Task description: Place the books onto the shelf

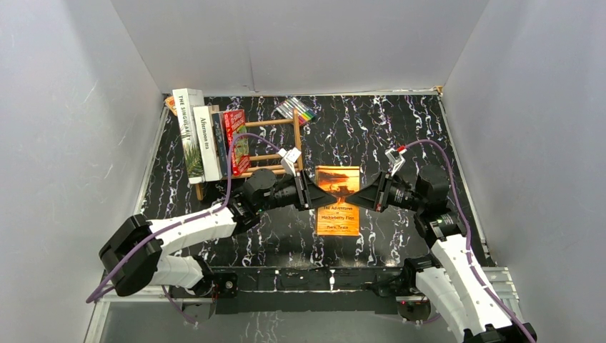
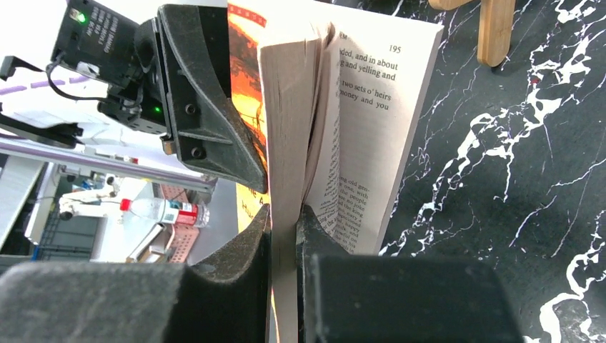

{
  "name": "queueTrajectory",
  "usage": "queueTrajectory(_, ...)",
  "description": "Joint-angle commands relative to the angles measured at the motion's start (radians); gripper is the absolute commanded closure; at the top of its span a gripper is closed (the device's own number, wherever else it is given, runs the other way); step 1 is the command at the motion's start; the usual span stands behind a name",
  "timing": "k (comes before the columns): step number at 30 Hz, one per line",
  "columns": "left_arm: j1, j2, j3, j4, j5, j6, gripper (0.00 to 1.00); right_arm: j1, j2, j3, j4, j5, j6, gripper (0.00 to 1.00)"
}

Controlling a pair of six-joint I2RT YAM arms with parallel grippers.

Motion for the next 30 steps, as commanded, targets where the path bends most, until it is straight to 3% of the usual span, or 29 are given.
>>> queueTrajectory(1, 0.023, -0.052, 0.037, -0.05, -0.002, 0.059, 0.79, 0.004, -0.017, 0.074, -0.056, 0.061, -0.074, 0.75)
queueTrajectory(5, 0.049, -0.077, 0.037, -0.081, 0.0, 0.075, 0.83, 0.004, -0.016, 0.117, -0.177, 0.204, -0.135, 0.51)
queueTrajectory(8, 0.062, -0.095, 0.044, -0.126, -0.015, 0.098, 0.88, 0.003, -0.006, 0.146, -0.304, 0.345, -0.172, 0.42)
queueTrajectory(13, 0.075, -0.122, 0.071, -0.234, -0.082, 0.157, 1.0, 0.004, 0.021, 0.161, -0.422, 0.496, -0.201, 0.4)
queueTrajectory(16, 0.083, -0.146, 0.119, -0.367, -0.154, 0.199, 1.0, 0.003, 0.017, 0.151, -0.426, 0.516, -0.187, 0.39)
queueTrajectory(22, 0.089, -0.17, 0.373, -0.701, -0.257, 0.347, 1.0, 0.004, 0.006, 0.142, -0.428, 0.541, -0.178, 0.38)
queueTrajectory(30, 0.092, -0.169, 0.548, -0.957, -0.653, 0.536, 1.0, 0.003, -0.009, 0.119, -0.433, 0.567, -0.164, 0.38)
